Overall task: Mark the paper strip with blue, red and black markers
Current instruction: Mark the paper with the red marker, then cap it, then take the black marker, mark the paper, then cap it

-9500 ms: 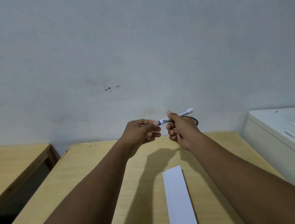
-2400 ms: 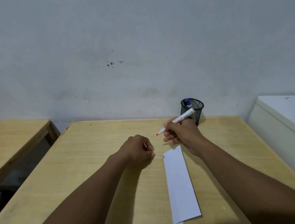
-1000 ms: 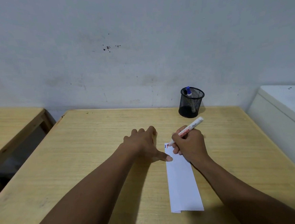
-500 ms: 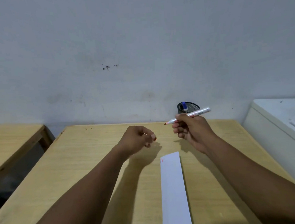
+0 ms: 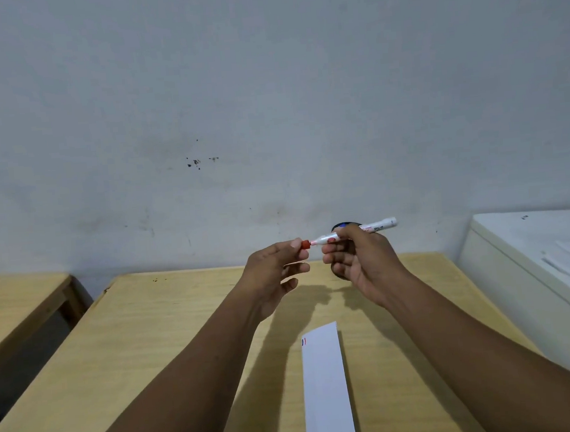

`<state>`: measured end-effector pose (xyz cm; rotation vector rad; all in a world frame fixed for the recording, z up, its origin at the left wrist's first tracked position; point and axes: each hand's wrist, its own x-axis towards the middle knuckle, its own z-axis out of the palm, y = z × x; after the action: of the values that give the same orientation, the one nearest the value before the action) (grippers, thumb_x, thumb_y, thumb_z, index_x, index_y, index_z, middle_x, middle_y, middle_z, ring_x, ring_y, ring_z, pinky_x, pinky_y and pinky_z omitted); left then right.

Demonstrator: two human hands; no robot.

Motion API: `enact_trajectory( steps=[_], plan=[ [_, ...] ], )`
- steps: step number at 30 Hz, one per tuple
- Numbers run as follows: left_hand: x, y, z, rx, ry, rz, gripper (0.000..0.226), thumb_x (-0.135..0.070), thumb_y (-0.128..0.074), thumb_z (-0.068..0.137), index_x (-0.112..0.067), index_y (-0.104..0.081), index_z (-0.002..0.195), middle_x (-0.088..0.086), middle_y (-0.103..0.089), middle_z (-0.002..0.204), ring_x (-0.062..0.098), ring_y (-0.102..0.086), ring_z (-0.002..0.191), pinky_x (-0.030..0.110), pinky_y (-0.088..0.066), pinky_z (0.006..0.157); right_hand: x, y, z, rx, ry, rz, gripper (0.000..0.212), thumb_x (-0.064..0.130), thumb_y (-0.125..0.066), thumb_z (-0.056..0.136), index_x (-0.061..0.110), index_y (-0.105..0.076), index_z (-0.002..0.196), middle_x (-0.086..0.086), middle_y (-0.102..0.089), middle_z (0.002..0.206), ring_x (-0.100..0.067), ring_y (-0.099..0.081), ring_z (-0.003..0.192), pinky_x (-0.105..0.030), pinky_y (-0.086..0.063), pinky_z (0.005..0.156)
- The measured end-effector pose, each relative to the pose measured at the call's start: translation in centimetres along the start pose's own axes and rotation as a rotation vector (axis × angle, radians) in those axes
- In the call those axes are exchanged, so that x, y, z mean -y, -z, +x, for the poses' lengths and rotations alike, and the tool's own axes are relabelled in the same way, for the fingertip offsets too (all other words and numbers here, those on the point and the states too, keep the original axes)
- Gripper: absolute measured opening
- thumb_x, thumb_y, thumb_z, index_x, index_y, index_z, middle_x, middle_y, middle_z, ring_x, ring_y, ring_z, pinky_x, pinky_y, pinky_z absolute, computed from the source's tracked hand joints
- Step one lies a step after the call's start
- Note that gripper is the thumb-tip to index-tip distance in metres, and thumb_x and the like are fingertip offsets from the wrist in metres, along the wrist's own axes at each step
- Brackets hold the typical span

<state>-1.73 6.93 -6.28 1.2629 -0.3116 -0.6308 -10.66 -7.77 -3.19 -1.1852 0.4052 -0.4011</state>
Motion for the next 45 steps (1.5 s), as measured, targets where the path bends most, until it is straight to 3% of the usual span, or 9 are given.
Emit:
enact_trajectory(
  steps=[9, 13, 16, 24, 28, 32, 36, 38, 45],
  plan=[
    [-0.2, -2.2, 1.2, -0.124, -0.15, 0.175, 0.02, -0.032, -0.075, 0.091, -0.017, -0.072, 0.078, -0.002, -0.066, 0.069, 0.014, -0.063, 0.068, 0.03, -0.042, 0.068, -0.2, 0.4, 1.2, 0.05, -0.052, 0.035, 0.018, 0.019, -0.064, 0.1, 0.006, -0.063, 0.087, -0.009, -0.067, 0.066, -0.013, -0.061, 0.047, -0.022, -0.042, 0.045],
    [-1.1, -2.9, 2.2, -0.189, -0.284, 0.351, 0.024, -0.029, -0.076, 0.091, -0.006, -0.074, 0.084, 0.0, -0.068, 0.067, 0.01, -0.061, 0.058, 0.025, -0.045, 0.061, 2.0, 2.2, 2.9, 0.062, -0.135, -0.318, 0.037, 0.046, -0.065, 0.096, 0.011, -0.063, 0.086, -0.004, -0.064, 0.057, -0.014, -0.05, 0.044, -0.023, -0.033, 0.043],
    [-2.1, -4.2, 3.6, -0.261, -0.396, 0.483, 0.022, -0.029, -0.077, 0.089, -0.007, -0.076, 0.087, 0.0, -0.072, 0.069, 0.013, -0.064, 0.062, 0.026, -0.052, 0.065, 4.2, 4.1, 3.9, -0.062, -0.082, -0.522, 0.056, 0.061, -0.058, 0.094, 0.007, -0.068, 0.083, -0.006, -0.066, 0.055, -0.016, -0.049, 0.044, -0.023, -0.032, 0.042],
    [-2.1, -6.7, 8.5, -0.245, -0.48, 0.889, 0.016, -0.037, -0.075, 0.088, -0.021, -0.075, 0.086, -0.007, -0.075, 0.077, 0.017, -0.07, 0.079, 0.036, -0.059, 0.073, 5.9, 7.4, 5.6, -0.145, 0.012, -0.726, 0.041, 0.045, -0.059, 0.098, 0.006, -0.07, 0.089, -0.007, -0.069, 0.064, -0.016, -0.055, 0.045, -0.025, -0.038, 0.047],
    [-1.8, -7.3, 9.4, -0.186, -0.488, 1.084, 0.018, -0.043, -0.073, 0.089, -0.025, -0.076, 0.092, -0.009, -0.073, 0.078, 0.016, -0.068, 0.082, 0.03, -0.049, 0.065, 4.9, 8.3, 6.8, -0.123, 0.02, -0.784, 0.04, 0.043, -0.061, 0.097, 0.004, -0.072, 0.091, -0.007, -0.071, 0.067, -0.016, -0.058, 0.046, -0.025, -0.038, 0.049],
    [-1.4, -7.1, 10.1, -0.153, -0.523, 1.18, 0.034, -0.051, -0.065, 0.091, -0.025, -0.077, 0.109, -0.002, -0.069, 0.101, 0.016, -0.06, 0.102, 0.034, -0.051, 0.077, 4.0, 8.6, 7.7, -0.097, 0.028, -0.792, 0.041, 0.043, -0.061, 0.097, 0.003, -0.072, 0.094, -0.005, -0.071, 0.066, -0.014, -0.06, 0.048, -0.024, -0.039, 0.05],
    [-1.3, -6.1, 10.8, -0.118, -0.483, 1.188, 0.042, -0.016, -0.052, 0.093, -0.02, -0.069, 0.13, 0.01, -0.064, 0.129, 0.028, -0.054, 0.125, 0.045, -0.052, 0.099, 3.2, 8.5, 8.1, -0.082, 0.027, -0.797, 0.039, 0.042, -0.06, 0.098, 0.005, -0.071, 0.092, -0.004, -0.072, 0.066, -0.015, -0.06, 0.051, -0.024, -0.04, 0.05],
    [-1.2, -5.6, 11.1, -0.058, -0.416, 1.244, 0.044, -0.009, -0.052, 0.09, -0.02, -0.07, 0.129, 0.007, -0.07, 0.128, 0.026, -0.062, 0.119, 0.043, -0.054, 0.099, 2.9, 8.5, 8.2, -0.079, 0.028, -0.801, 0.039, 0.042, -0.06, 0.099, 0.005, -0.071, 0.093, -0.005, -0.073, 0.069, -0.015, -0.061, 0.052, -0.025, -0.041, 0.052],
    [-0.7, -5.1, 11.8, -0.112, -0.461, 1.273, 0.021, -0.026, -0.067, 0.092, -0.025, -0.078, 0.11, -0.002, -0.079, 0.103, 0.019, -0.071, 0.097, 0.04, -0.06, 0.083, 2.4, 7.9, 8.1, -0.072, 0.033, -0.825, 0.038, 0.041, -0.059, 0.1, 0.005, -0.072, 0.094, -0.005, -0.074, 0.07, -0.015, -0.063, 0.055, -0.027, -0.042, 0.053]
  ],
)
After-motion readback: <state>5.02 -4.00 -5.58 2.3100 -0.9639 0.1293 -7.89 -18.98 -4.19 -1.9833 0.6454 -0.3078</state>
